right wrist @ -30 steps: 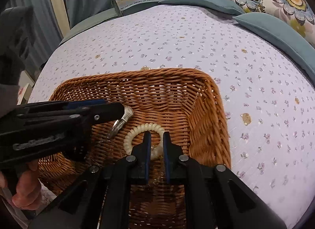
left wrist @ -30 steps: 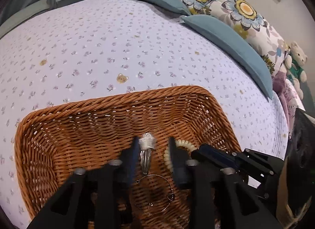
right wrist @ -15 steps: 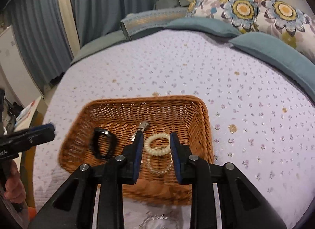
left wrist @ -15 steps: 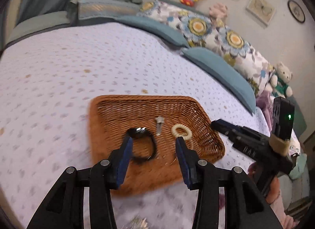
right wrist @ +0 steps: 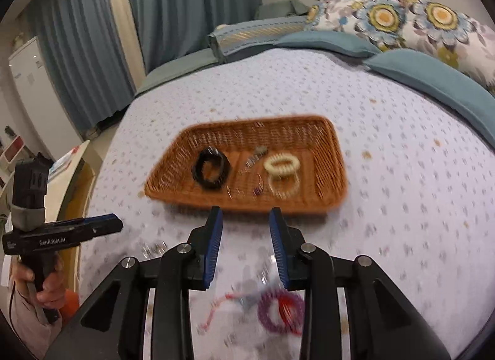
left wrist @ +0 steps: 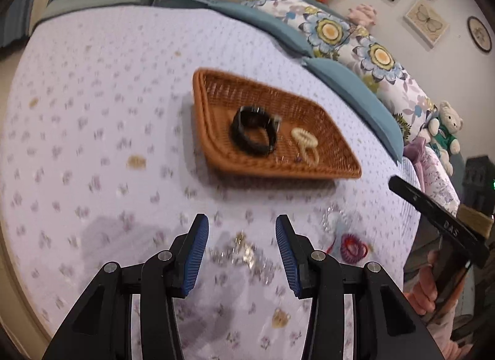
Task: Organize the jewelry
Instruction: 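Grasp the crystal drop earring with the left tool while the right tool moves toward the bead bracelet, then grasp the clear bead bracelet with the right tool, then carry the crystal earring and bead bracelet into the wicker basket and open both tools, then grasp the small gold charm with the left tool while the right tool grasps the purple coil hair tie, then carry the gold charm and purple coil into the basket and open both tools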
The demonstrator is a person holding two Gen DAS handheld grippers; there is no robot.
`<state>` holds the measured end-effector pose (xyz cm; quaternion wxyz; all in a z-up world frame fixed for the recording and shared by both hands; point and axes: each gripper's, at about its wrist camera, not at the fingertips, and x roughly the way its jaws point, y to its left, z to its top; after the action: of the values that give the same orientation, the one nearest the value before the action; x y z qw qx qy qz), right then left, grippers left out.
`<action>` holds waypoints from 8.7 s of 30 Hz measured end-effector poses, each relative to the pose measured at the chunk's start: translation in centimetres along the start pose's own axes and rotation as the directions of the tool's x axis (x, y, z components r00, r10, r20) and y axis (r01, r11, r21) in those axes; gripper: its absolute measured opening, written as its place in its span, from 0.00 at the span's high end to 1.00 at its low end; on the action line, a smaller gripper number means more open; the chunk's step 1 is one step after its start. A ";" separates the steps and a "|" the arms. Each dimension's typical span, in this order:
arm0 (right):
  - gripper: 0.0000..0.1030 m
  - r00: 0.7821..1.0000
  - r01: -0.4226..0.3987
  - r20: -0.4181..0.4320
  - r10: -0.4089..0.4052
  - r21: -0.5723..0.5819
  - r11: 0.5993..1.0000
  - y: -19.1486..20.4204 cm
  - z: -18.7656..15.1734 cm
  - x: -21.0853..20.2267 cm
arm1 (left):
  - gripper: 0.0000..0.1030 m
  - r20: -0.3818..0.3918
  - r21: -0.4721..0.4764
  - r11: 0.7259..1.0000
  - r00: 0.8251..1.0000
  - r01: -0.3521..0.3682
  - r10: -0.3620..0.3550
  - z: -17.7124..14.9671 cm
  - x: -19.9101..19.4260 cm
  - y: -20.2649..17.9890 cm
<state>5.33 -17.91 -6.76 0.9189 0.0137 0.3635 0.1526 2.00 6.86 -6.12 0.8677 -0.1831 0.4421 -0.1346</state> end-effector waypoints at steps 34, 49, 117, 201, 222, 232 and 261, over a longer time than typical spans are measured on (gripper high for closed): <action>0.67 0.988 -0.071 -0.137 0.069 -0.010 0.997 0.8 -5.0 3.8 | 0.67 -0.095 0.205 0.969 0.983 -0.138 0.160 -5.0 7.2 -5.5; 0.67 0.992 -0.051 -0.117 0.046 -0.038 0.998 1.0 -4.9 3.4 | 0.91 -0.012 0.157 0.987 1.000 -0.013 0.015 -6.0 2.4 -4.8; 0.90 0.977 -0.125 0.175 0.118 0.031 0.992 -2.9 6.8 -1.3 | 0.91 0.169 0.240 0.943 0.947 0.230 -0.274 4.6 -1.7 -9.9; 0.77 0.974 0.093 -0.197 -0.109 -0.087 0.992 -3.2 -5.2 2.5 | 0.43 0.004 0.232 0.966 0.993 -0.115 0.117 -2.6 3.3 -3.6; 0.83 0.954 0.123 -0.262 -0.146 -0.101 0.987 -2.9 -5.9 5.5 | 0.61 -0.055 0.274 0.945 0.978 -0.177 0.199 -2.6 7.1 -3.8; 0.85 0.956 0.134 -0.243 -0.167 -0.145 0.980 -2.2 -6.0 5.7 | 0.87 -0.052 0.328 0.925 0.974 -0.193 0.222 -3.0 7.9 -4.6; 0.88 0.997 -0.033 0.069 0.031 0.034 0.999 -2.7 1.8 -0.4 | 0.87 0.131 0.241 0.970 0.990 0.027 -0.060 1.4 1.1 -6.9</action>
<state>6.98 -20.46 -5.60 0.9280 0.0411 0.3340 0.1601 3.30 0.55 -3.13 0.9085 -0.0961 0.3579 -0.1931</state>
